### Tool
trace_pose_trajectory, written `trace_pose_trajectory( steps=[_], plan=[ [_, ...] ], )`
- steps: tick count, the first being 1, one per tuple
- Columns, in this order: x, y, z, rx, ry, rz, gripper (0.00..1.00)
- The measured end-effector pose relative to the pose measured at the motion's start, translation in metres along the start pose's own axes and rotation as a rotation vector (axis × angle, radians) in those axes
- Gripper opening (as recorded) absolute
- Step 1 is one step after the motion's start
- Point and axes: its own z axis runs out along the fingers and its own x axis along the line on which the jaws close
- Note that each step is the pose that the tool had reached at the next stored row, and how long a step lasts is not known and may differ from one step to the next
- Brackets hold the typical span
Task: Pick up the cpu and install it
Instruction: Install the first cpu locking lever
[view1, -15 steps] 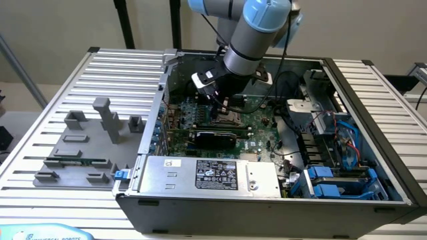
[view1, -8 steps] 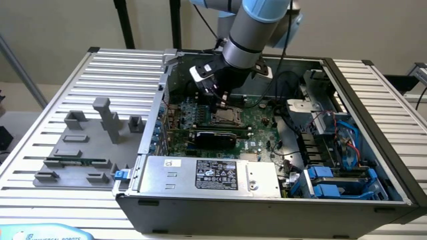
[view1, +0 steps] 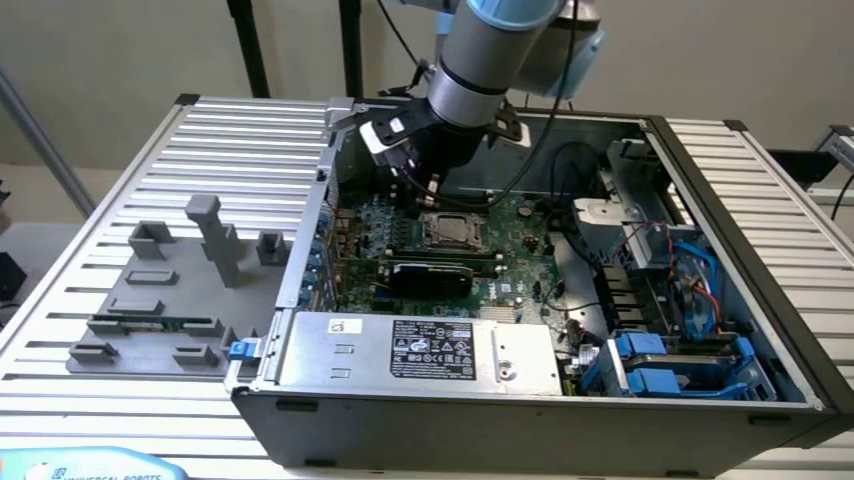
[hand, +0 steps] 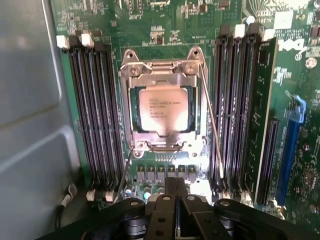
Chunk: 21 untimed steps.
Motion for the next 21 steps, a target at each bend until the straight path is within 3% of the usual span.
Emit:
trace_pose_trajectory(
  steps=[10,18,21],
  plan=[
    [-0.001,-0.0203,0.0051,-0.0017,0.0058,0.022,0.11],
    [-0.002,-0.0236,0.0057,-0.0005,0.0064,0.022,0.11],
    [-0.002,-0.0284,0.0036,0.0025,0.014,0.021,0.11]
  ],
)
